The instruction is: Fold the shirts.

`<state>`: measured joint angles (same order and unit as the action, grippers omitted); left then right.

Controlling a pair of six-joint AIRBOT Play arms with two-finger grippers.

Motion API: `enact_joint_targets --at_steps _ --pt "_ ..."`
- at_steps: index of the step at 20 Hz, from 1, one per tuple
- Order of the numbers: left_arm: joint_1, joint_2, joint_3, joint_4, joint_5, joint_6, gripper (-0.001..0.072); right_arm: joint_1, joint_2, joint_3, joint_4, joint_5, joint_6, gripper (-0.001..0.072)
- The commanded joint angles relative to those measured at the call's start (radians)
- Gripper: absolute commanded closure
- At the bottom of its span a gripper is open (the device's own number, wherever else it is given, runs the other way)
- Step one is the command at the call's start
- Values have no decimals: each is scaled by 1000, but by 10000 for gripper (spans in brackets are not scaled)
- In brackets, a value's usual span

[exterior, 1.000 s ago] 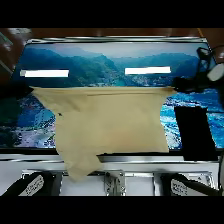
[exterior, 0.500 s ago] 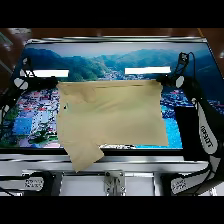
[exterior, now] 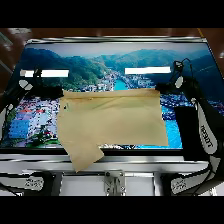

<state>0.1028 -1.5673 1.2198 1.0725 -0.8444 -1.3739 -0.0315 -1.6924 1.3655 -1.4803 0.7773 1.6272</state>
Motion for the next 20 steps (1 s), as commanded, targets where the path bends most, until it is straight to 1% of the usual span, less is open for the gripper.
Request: enact_joint_targets --at_steps 1,3,5,9,10,11,12,13,14,15,16,17,18,20 --pt "29 -12 0 13 -280 -31 672 1 -1 0 -62 294 -4 655" --pt "37 -16 0 13 -311 -55 672 1 -23 0 -53 340 4 655" --pt "38 -17 -1 13 -314 -76 672 1 -47 0 -42 365 26 655" --pt "38 -24 -1 12 -313 -80 672 2 -72 0 29 362 29 654" --pt "39 -24 -1 12 -313 -80 671 2 -71 1 34 349 29 645" --pt "43 -24 0 11 -317 -80 669 1 -70 6 34 349 28 598" --pt "53 -24 6 12 -328 -79 596 -3 -66 17 29 349 18 450" --pt "70 -23 22 12 -350 -80 408 -7 -56 31 29 354 -10 271" --pt "93 -19 46 12 -387 -80 306 -15 -37 52 27 375 -47 196" --pt "123 -14 80 12 -444 -80 232 -26 -12 76 21 403 -79 196" --pt "154 -6 112 12 -504 -79 231 -43 20 106 -3 447 -98 197" --pt "190 8 135 12 -572 -79 256 -68 55 128 -28 498 -127 196" --pt "224 29 137 14 -630 -77 256 -101 90 135 -46 560 -156 197" --pt "294 103 71 39 -712 -50 255 -206 141 129 -31 732 -187 196"
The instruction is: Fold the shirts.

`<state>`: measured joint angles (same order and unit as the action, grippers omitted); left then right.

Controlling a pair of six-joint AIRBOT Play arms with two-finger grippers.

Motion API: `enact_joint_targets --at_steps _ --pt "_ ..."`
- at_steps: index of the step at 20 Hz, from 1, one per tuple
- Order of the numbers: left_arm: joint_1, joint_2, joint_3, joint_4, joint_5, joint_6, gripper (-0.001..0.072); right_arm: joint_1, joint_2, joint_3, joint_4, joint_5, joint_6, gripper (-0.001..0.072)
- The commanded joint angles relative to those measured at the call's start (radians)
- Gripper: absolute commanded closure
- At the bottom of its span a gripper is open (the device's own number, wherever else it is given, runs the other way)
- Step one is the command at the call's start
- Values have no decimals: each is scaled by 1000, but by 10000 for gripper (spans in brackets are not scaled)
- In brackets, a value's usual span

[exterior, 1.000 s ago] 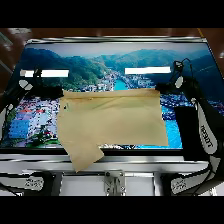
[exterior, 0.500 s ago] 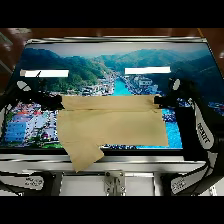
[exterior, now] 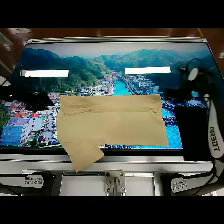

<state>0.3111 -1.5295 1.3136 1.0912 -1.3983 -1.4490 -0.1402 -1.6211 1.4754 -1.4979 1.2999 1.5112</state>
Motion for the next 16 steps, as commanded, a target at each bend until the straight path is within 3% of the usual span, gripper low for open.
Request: enact_joint_targets --at_steps 1,4,8,16 --pt "116 117 -103 20 -154 31 255 -156 92 -7 18 266 -76 197" --pt "177 309 -480 -12 -105 55 253 -328 192 -194 150 266 -89 195" --pt "181 481 -849 -108 53 122 253 -412 248 -358 166 233 -121 195" --pt "155 471 -985 -154 192 148 255 -413 247 -383 240 127 -129 195"
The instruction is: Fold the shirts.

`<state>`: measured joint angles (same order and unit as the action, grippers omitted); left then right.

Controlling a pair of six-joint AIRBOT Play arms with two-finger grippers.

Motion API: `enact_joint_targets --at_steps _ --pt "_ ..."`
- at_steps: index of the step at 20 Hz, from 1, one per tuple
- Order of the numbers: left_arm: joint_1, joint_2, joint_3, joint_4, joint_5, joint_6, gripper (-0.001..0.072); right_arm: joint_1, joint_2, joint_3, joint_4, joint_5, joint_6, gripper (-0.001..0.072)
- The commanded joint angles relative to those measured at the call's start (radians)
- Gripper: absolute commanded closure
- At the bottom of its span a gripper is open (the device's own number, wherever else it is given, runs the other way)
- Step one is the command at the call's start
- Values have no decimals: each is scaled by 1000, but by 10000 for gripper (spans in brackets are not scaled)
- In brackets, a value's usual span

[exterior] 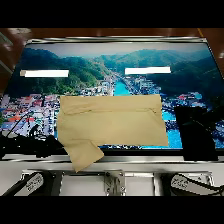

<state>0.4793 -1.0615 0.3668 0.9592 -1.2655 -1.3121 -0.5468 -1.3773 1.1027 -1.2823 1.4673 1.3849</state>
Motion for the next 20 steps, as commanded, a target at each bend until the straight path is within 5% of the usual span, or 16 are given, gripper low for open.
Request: enact_joint_targets --at_steps 1,9,10,11,14,20 --pt "-23 -4 -38 -27 72 11 255 -6 3 -10 24 -44 -3 195" --pt "-145 -122 -38 -96 166 19 279 -6 3 -10 21 -47 -2 191" --pt "-158 -135 -38 -106 170 19 351 -6 3 -14 18 -47 -1 82" --pt "-173 -145 -38 -108 170 19 460 -6 3 -27 17 -47 -3 50" --pt "-186 -149 -37 -111 146 55 670 -6 3 -126 30 -44 -15 53" --pt "-145 -147 3 -111 65 109 671 -6 3 -351 122 -86 -101 64"
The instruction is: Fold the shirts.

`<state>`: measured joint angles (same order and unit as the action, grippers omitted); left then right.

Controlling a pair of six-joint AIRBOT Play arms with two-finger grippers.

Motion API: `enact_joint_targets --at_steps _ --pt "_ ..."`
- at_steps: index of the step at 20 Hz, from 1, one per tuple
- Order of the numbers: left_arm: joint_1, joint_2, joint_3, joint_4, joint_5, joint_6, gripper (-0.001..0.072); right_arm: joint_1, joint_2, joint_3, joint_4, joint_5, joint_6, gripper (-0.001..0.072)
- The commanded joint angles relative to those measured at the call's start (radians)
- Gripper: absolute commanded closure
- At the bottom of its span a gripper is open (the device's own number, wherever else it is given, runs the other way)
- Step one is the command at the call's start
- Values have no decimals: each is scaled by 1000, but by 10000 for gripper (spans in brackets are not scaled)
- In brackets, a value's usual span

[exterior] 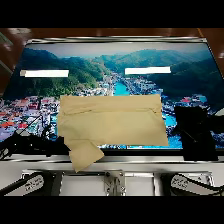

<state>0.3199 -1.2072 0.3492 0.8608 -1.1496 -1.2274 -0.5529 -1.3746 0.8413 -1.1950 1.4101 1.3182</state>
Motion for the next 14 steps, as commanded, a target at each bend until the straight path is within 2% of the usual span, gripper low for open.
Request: enact_joint_targets --at_steps 1,7,8,10,11,13,14 --pt "19 -1 31 -12 -63 26 672 0 1 -112 35 -48 -34 64" --pt "18 -1 89 -13 -93 30 671 0 0 -188 60 -153 -41 67" --pt "18 -1 98 -14 -93 30 672 0 -3 -196 78 -167 -41 136" --pt "18 -1 120 -19 -95 30 672 33 -20 -200 84 -175 -50 156" --pt "18 -1 133 -21 -102 30 672 61 -27 -200 84 -192 -52 268" --pt "18 -1 169 -20 -122 33 672 104 -21 -190 100 -225 -58 573" --pt "18 -1 198 -21 -132 39 672 119 -18 -168 110 -217 -79 654"
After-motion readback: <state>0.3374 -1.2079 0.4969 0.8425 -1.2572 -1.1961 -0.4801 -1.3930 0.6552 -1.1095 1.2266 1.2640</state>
